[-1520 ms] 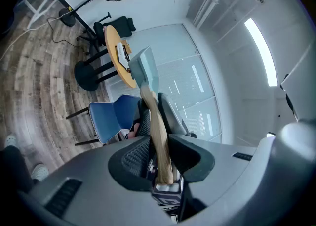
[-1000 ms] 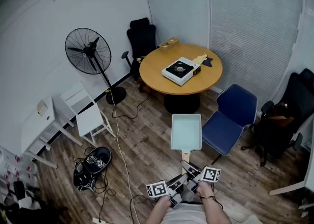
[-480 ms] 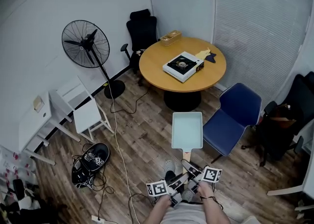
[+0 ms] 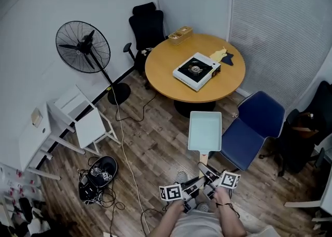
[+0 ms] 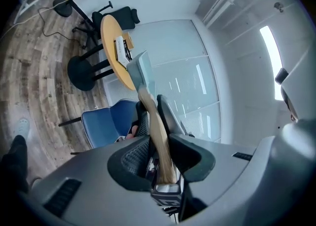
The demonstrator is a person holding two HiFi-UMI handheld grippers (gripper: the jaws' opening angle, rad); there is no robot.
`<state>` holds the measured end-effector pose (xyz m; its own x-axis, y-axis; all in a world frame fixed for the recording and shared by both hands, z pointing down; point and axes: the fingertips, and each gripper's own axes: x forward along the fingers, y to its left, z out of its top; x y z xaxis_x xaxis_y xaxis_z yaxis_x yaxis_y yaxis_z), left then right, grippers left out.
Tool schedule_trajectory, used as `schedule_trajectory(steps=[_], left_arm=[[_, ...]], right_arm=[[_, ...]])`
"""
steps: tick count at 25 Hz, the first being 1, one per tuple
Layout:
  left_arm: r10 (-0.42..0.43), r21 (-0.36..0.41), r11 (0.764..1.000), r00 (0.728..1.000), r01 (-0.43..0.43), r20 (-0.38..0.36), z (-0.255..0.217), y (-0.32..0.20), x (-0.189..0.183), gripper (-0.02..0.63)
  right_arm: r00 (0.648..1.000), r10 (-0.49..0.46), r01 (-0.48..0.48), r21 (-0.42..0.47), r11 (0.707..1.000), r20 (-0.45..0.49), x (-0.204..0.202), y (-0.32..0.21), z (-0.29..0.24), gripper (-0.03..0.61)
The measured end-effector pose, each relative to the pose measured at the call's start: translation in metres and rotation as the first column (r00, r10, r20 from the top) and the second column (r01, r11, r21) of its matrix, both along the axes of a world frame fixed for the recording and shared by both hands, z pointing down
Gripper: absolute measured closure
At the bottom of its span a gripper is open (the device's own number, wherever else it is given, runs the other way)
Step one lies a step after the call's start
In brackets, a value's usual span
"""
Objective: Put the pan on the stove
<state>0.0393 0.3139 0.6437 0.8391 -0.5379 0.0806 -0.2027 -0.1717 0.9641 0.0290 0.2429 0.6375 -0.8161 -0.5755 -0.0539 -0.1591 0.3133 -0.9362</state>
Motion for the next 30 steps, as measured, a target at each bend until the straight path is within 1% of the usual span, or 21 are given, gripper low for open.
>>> schedule_trajectory(steps=[4,6,16,21,24,28,30], left_arm=[[0.032,0.004,0.999,0.999,-0.032,0.01,-0.006,-0.054,-0.012,0.477],[0.045,0.006,0.999,0.999,-0.045,0.01,-0.009,-0.079,-0.017,0.477],[0.091,0.019,0.996,0.996,-0.091,-0.008,-0.024,-0.183,-0.049,0.477],[0.115,0.035,0.993,0.993,-0.115,-0.007,-0.026,-0.219,-0.064,0.477],[0.122,0.033,0.992,0.992,-0.122,-0.009,-0.026,-0.236,-0.073,0.477],[0.127,0.031,0.992,0.992,-0.126,-0.022,-0.028,-0.248,-0.077,0.477],[0.131,0.029,0.991,0.991,-0.13,-0.031,-0.028,-0.252,-0.076,0.477]], right_arm=[[0.999,0.037,-0.037,-0.011,0.999,0.02,-0.009,-0.054,-0.006,0.422],[0.998,0.053,-0.053,-0.001,0.999,0.022,-0.013,-0.079,-0.011,0.422],[0.994,0.112,-0.112,0.017,0.994,0.0,-0.041,-0.184,-0.025,0.42],[0.991,0.132,-0.132,0.029,0.991,0.011,-0.054,-0.219,-0.029,0.419],[0.99,0.144,-0.144,0.034,0.989,0.0,-0.062,-0.236,-0.027,0.419],[0.988,0.156,-0.156,0.022,0.988,-0.002,-0.066,-0.248,-0.028,0.417],[0.988,0.155,-0.155,0.032,0.987,-0.003,-0.067,-0.253,-0.031,0.417]])
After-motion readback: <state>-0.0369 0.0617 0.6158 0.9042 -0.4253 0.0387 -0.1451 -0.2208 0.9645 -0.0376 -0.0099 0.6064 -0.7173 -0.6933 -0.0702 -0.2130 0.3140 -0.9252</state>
